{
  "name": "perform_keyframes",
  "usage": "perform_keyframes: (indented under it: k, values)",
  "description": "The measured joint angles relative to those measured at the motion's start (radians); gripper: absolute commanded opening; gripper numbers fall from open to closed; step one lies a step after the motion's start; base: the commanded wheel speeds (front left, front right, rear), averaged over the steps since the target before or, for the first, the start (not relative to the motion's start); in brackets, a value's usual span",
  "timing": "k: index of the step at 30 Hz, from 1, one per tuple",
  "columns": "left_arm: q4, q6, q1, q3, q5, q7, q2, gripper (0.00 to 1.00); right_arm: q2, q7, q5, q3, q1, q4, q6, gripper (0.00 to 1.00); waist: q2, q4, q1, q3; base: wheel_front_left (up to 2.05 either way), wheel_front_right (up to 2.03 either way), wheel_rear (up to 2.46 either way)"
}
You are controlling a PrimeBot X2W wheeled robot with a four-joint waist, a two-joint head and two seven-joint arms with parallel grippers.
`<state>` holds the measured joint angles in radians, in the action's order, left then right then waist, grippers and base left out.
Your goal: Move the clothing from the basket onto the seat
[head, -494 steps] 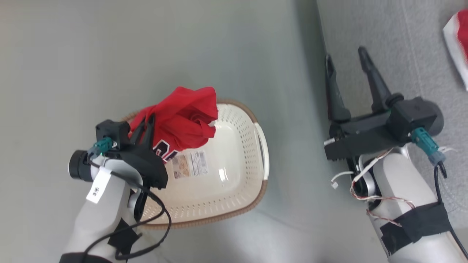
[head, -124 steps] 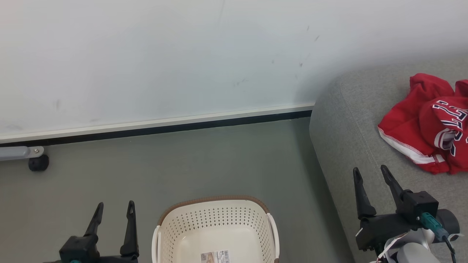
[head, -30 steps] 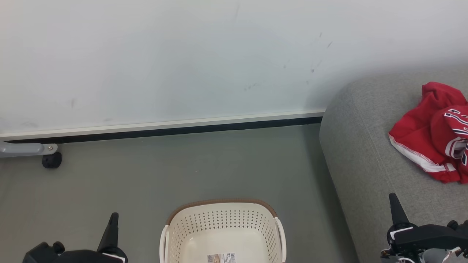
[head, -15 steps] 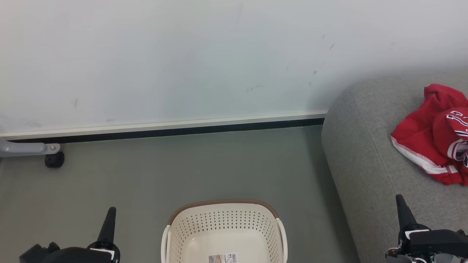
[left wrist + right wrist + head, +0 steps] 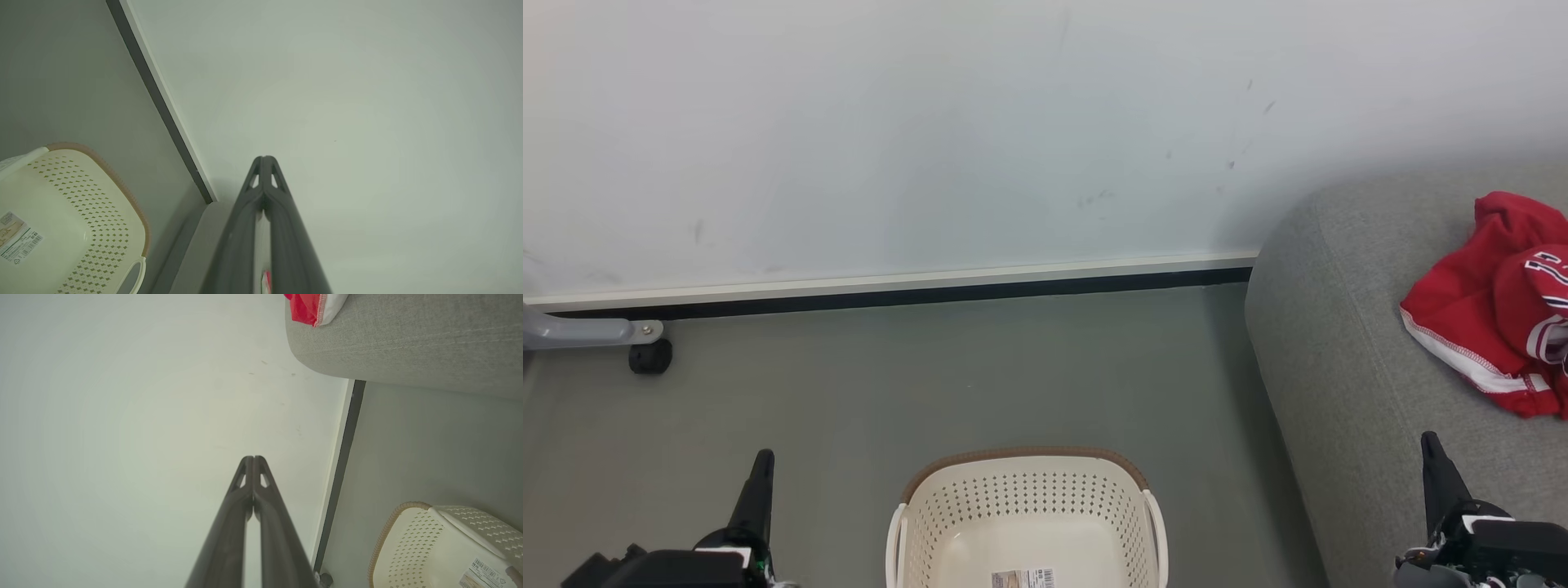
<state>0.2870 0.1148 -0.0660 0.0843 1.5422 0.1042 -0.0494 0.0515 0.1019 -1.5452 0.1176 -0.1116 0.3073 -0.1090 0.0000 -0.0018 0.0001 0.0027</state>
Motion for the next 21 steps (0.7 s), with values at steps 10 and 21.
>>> perform_keyframes:
  k: [10,21]
  values:
    - [0.006,0.008,-0.013,0.007,0.058,0.009,0.007,0.00,-0.007,0.012,-0.050,0.016,0.002,-0.003,-0.011,0.00,0.0000,0.002,0.0000,-0.001,0.00,0.00,0.00]
    - [0.007,0.009,-0.013,0.007,0.058,0.009,0.007,0.00,-0.007,0.012,-0.050,0.016,0.002,-0.004,-0.011,0.00,0.0000,0.002,0.0000,-0.001,0.00,0.00,0.00]
